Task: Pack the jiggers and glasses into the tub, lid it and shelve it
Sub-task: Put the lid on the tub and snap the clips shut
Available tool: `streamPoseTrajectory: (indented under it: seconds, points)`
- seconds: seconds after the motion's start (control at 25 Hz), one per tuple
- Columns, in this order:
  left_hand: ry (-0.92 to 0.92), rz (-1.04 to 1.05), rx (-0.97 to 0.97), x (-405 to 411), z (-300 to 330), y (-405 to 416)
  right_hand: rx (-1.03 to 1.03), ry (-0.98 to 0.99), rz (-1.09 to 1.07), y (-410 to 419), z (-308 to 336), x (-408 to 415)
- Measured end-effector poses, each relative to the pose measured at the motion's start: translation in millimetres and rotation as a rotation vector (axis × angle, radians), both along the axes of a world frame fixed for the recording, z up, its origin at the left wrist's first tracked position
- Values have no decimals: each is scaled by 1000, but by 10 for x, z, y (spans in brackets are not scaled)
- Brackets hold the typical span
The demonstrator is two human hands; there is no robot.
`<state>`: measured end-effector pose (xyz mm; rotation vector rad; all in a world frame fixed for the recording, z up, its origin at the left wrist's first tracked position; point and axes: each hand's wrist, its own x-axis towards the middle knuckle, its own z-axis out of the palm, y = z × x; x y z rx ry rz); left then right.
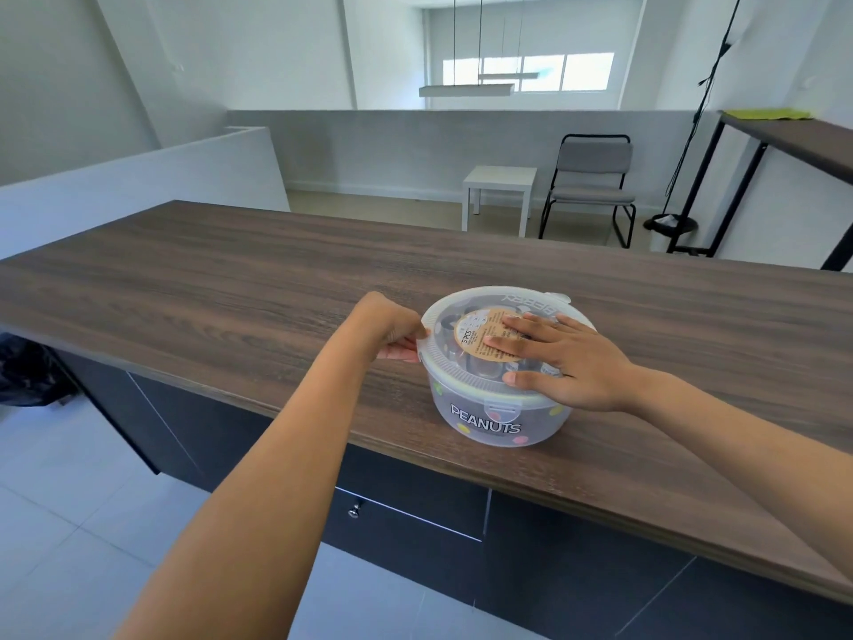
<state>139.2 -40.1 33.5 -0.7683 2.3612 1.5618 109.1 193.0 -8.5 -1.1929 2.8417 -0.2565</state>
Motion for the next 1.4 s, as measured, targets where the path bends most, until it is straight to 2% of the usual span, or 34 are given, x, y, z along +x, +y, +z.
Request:
streamPoseTrajectory:
  seconds: [0.16,0.24,0.4,0.48,0.68,0.8,0.88,0.96,1.04,1.08,1.16,1.24,1.4]
  points:
    - [27,33,57,16,-45,-60,-8,1,-4,-4,-17,-12]
    - [47,43,9,-17,-60,-72,2,-9,-23,-16,-20,5]
    - [183,-10,-421,-56,-141,-17,9,-23,-130,-143,-72,119]
    - [244,-44,-574,-80,-205,14,-19,-27,-202,-247,-102,182]
    - [362,-67,-594,-197,-319,60,-59,-52,-358,-484,-137,324]
    - [388,-70,-569,-269,-350,47,-58,-120,-380,-595,-79,381]
    - [390,-102,-628,-300,-349,51,-183,-225,-353,-571,5,381]
    - [395,-158,-816,-327,-373,121,-508,-305,-364,-406,84,337]
    - [407,-267,-958,-325,-407,287,-700,-186,-471,-128,106,221]
    - [416,-359,-982,-318,-419,387,-714,-138,-549,14,82,158]
    - [418,-499,-943,-340,-442,552,-687,-173,-671,203,1,69]
    - [374,-558,-891,-395,-470,591,-708,-227,-703,241,-98,31]
    - [266,-618,-937,-455,-506,556,-783,-220,-708,214,-188,-4]
